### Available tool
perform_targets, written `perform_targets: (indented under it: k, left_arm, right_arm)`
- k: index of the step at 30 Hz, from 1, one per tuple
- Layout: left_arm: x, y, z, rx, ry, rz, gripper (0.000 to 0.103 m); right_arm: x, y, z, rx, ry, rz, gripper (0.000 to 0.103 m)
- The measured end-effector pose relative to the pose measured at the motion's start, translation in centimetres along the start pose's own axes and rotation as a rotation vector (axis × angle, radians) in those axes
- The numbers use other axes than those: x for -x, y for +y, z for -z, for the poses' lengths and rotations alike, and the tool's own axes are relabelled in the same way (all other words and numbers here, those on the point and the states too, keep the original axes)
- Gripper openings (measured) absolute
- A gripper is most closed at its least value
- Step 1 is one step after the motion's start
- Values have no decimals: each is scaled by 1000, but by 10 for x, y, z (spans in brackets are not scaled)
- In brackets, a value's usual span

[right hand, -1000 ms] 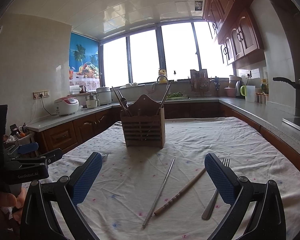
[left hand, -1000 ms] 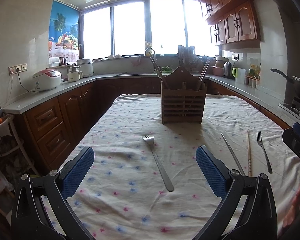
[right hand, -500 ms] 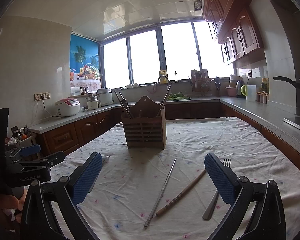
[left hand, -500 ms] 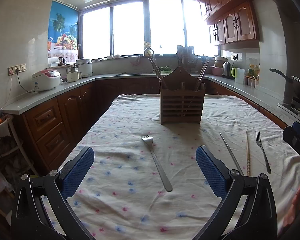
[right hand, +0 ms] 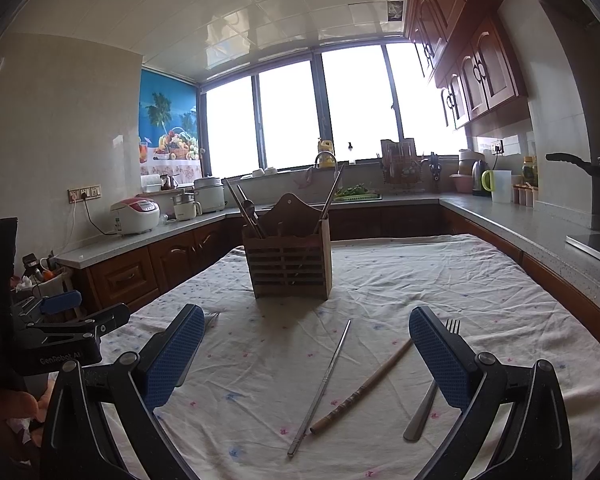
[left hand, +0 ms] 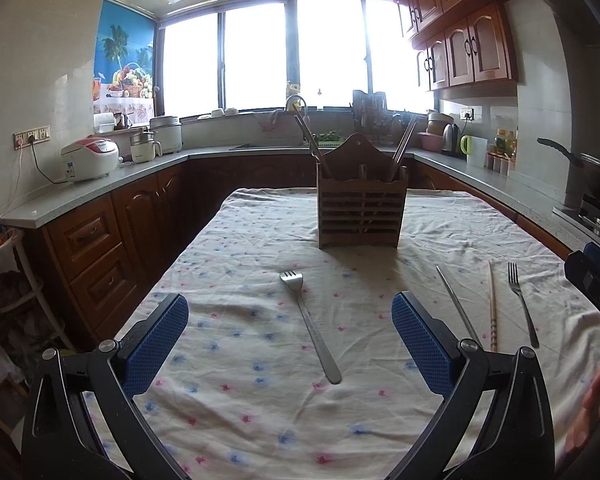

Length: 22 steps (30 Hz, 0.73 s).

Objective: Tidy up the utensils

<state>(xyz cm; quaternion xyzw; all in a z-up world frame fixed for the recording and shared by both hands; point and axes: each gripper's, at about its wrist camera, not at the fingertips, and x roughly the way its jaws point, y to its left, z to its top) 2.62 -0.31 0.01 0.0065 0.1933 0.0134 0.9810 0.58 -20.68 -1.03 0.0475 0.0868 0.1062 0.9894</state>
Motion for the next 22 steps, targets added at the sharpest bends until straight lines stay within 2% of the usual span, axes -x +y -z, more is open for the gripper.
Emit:
perform_targets:
  k: [22]
  left_arm:
    - [-1,-3,-12,5,3,34,103]
  right_arm:
    - [-8,-11,-7,-23,37,3,103]
